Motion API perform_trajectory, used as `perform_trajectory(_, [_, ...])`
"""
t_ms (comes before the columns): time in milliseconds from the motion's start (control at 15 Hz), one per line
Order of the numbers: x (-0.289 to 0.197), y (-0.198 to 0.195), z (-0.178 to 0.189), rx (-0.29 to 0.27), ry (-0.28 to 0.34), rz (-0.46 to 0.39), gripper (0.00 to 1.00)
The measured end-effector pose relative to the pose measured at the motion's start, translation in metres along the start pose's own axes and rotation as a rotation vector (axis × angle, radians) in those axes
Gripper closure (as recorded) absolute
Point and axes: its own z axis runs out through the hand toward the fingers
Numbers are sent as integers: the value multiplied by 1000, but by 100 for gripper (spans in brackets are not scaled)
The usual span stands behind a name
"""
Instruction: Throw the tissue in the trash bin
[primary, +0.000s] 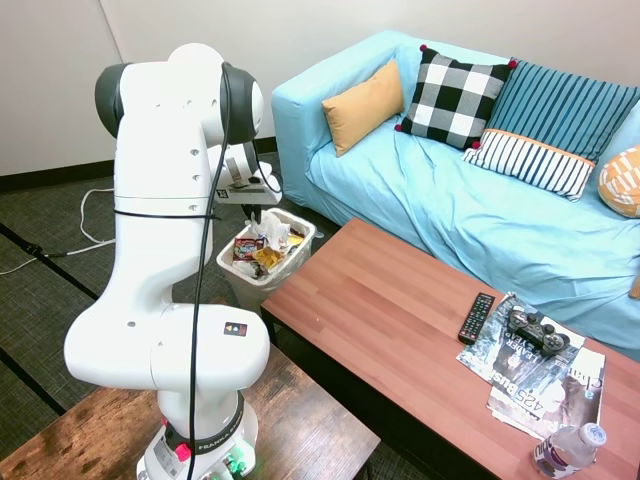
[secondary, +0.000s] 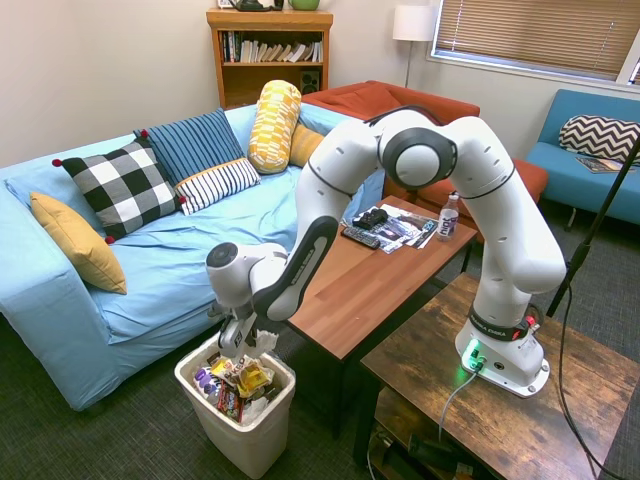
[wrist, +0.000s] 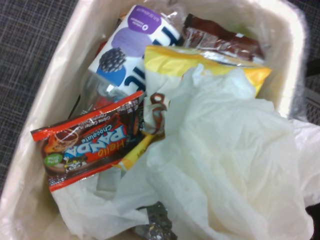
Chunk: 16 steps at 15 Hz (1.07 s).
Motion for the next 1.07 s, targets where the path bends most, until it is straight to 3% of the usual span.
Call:
perform_trajectory(267, [6, -13, 26, -20, 20, -1, 0])
perform_trajectory(1067, [31, -25, 14, -29, 5, 45, 0])
